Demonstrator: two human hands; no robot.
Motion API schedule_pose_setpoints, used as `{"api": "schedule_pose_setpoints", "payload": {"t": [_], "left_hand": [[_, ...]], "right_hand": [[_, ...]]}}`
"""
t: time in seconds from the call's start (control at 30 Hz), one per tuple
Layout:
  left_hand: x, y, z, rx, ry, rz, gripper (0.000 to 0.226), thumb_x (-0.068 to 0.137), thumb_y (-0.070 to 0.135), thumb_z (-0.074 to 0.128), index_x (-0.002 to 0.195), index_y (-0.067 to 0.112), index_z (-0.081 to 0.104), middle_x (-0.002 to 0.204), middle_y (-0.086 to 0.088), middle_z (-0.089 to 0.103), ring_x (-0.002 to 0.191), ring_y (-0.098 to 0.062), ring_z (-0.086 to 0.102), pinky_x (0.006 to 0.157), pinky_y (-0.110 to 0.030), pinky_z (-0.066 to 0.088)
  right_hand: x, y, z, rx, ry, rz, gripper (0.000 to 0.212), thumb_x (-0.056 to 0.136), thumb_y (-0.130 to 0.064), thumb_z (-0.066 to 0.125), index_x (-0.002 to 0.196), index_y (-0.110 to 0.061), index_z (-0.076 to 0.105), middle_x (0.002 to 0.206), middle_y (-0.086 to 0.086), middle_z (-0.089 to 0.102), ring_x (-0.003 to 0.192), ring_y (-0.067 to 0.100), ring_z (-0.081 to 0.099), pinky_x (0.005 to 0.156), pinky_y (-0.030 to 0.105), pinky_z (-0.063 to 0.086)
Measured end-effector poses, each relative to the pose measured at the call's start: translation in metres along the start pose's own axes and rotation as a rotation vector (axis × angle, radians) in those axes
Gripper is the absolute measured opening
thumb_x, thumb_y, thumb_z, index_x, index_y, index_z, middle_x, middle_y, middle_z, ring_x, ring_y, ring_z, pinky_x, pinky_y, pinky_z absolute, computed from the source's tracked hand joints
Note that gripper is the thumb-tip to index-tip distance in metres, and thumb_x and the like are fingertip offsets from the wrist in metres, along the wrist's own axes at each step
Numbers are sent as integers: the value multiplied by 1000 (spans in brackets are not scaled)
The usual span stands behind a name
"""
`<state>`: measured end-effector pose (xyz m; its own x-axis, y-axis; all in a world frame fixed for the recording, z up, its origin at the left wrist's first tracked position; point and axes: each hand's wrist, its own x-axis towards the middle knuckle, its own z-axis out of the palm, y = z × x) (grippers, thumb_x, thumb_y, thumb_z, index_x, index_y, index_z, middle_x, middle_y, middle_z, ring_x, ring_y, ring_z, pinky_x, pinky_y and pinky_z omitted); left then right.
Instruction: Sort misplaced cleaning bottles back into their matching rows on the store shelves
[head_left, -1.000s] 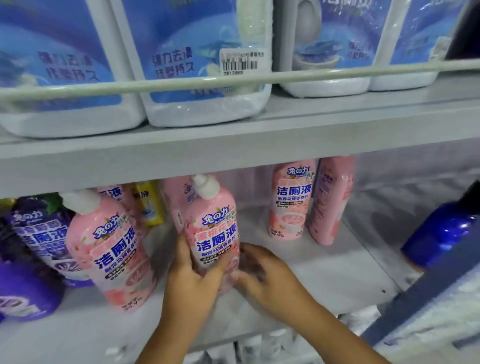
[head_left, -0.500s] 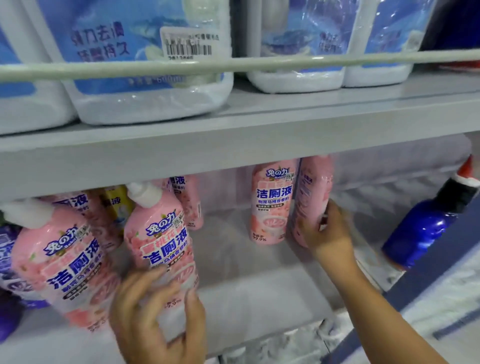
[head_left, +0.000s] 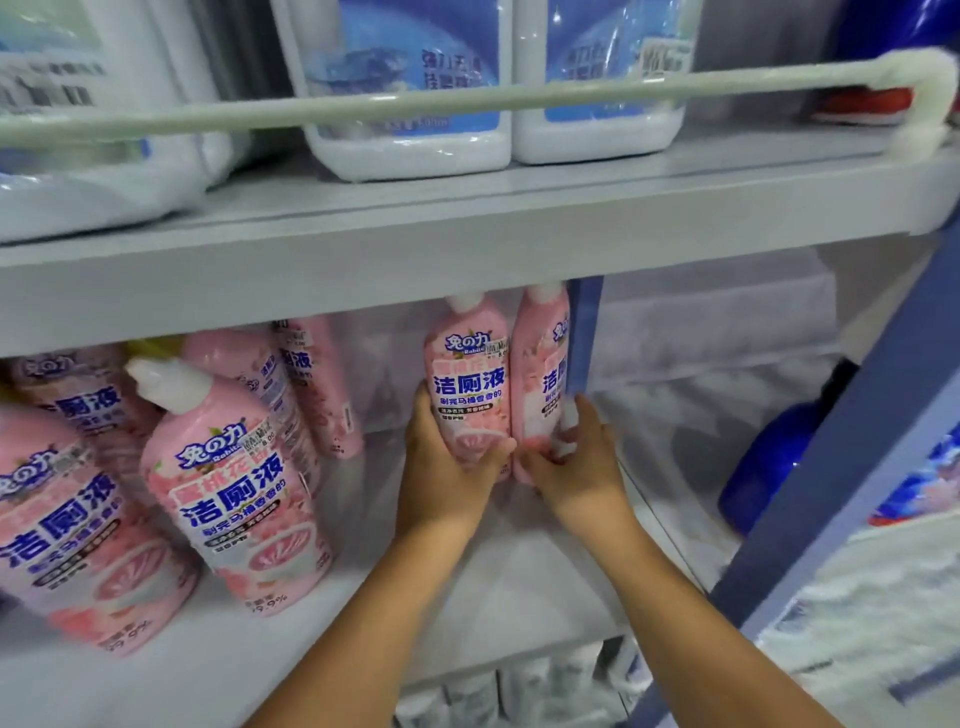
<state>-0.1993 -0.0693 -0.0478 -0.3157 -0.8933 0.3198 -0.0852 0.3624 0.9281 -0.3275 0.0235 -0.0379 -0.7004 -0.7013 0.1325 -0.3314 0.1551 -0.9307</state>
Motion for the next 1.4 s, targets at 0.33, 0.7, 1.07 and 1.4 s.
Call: {"api": "schedule_pose_setpoints", "payload": {"t": [0.33, 0.7, 1.07, 1.4], "left_hand": [[21, -3, 5, 13, 21, 117, 91, 74, -1, 80, 149, 25, 36, 136, 7, 62, 118, -9, 65, 102, -41, 54], [78, -44, 10, 148, 83, 34, 98, 67, 50, 80, 152, 42, 33, 130, -5, 64, 110, -23, 69, 93, -48, 58], [98, -42, 16, 136, 55, 41, 76, 76, 11, 84, 143, 24, 50, 116, -3, 72, 92, -15, 72, 79, -36, 62], [103, -47, 21, 150, 61, 20, 67, 76, 14, 86, 135, 19, 54, 115, -2, 74, 94, -15, 73, 79, -32, 62]], "right_hand": [[28, 10, 20, 166, -15, 6, 94, 56, -32, 87, 137, -39, 39, 128, -12, 63, 113, 10, 66, 97, 41, 57], [70, 0, 49, -204, 299, -23, 97, 65, -44, 88, 139, -15, 33, 128, 4, 44, 117, 29, 53, 80, 40, 50], [101, 15, 49, -180, 294, -48, 96, 58, -53, 89, 133, -16, 42, 127, 2, 49, 119, 27, 54, 91, 44, 52], [105, 28, 49, -86, 273, -67, 81, 71, -54, 82, 138, -27, 45, 130, -6, 49, 122, 19, 57, 101, 45, 53]]}}
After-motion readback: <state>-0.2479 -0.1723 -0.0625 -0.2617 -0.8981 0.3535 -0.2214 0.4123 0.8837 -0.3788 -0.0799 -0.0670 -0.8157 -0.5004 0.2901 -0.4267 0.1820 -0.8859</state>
